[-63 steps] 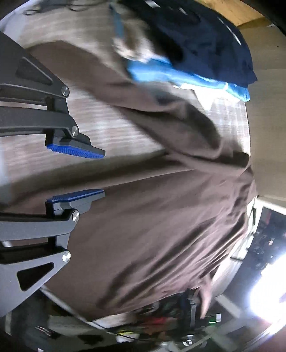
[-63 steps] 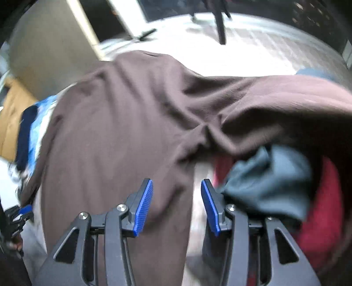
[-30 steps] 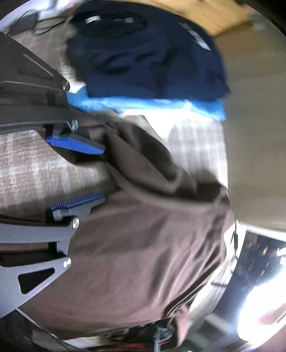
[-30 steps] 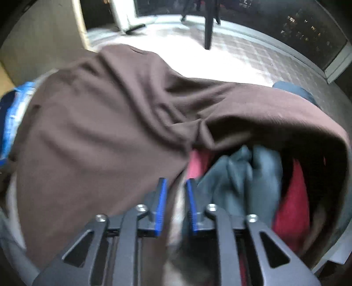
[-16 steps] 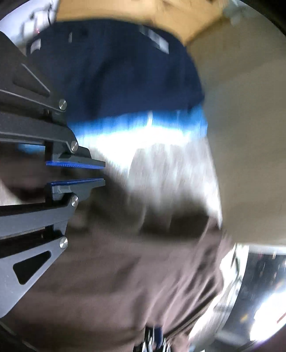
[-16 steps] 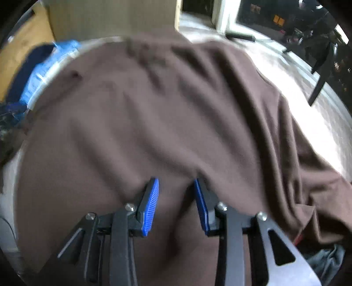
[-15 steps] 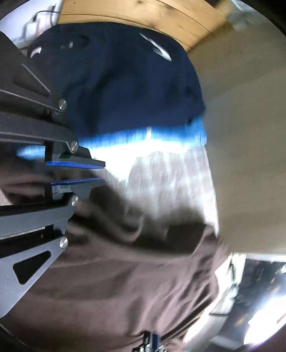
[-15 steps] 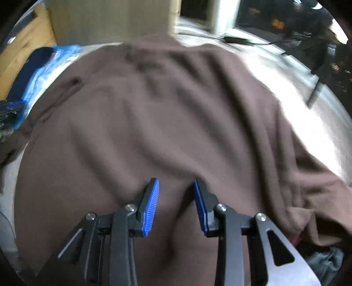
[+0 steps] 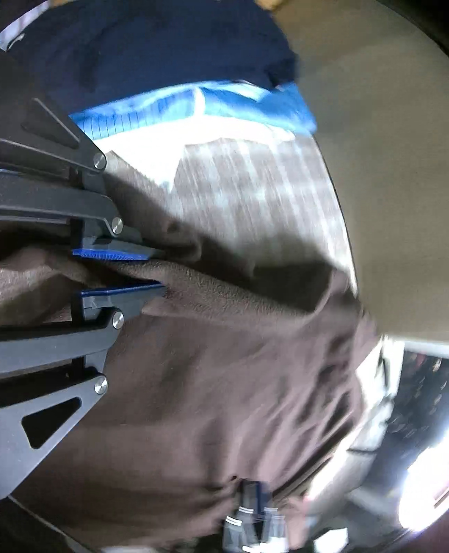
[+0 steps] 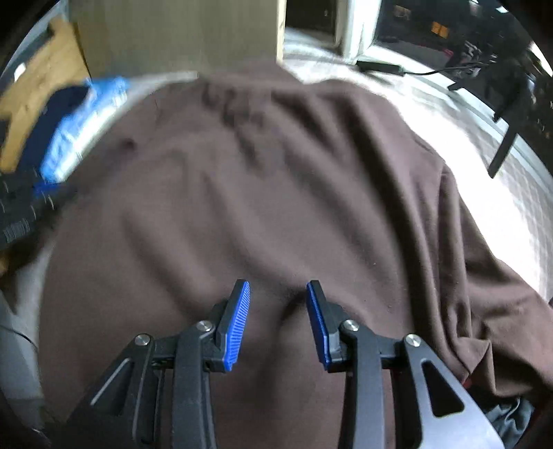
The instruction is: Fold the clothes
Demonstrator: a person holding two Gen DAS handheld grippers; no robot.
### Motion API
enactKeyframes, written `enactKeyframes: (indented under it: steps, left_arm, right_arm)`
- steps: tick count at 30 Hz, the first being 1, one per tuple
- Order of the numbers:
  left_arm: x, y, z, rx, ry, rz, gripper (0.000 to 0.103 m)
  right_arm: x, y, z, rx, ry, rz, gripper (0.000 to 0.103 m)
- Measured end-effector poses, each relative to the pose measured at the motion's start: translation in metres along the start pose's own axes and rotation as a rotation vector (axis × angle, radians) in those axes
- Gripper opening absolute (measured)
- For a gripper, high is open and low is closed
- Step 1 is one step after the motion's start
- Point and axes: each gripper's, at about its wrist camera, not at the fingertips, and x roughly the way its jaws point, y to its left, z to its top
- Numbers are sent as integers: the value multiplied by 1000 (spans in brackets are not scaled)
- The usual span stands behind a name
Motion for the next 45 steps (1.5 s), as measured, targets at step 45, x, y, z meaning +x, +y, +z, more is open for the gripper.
enactKeyframes:
  steps: [45]
  left_arm:
    - [-121,-109,-113,-2,-64,-123,29]
  right_arm:
    - [-108,-137,-70,169,-88,49,29]
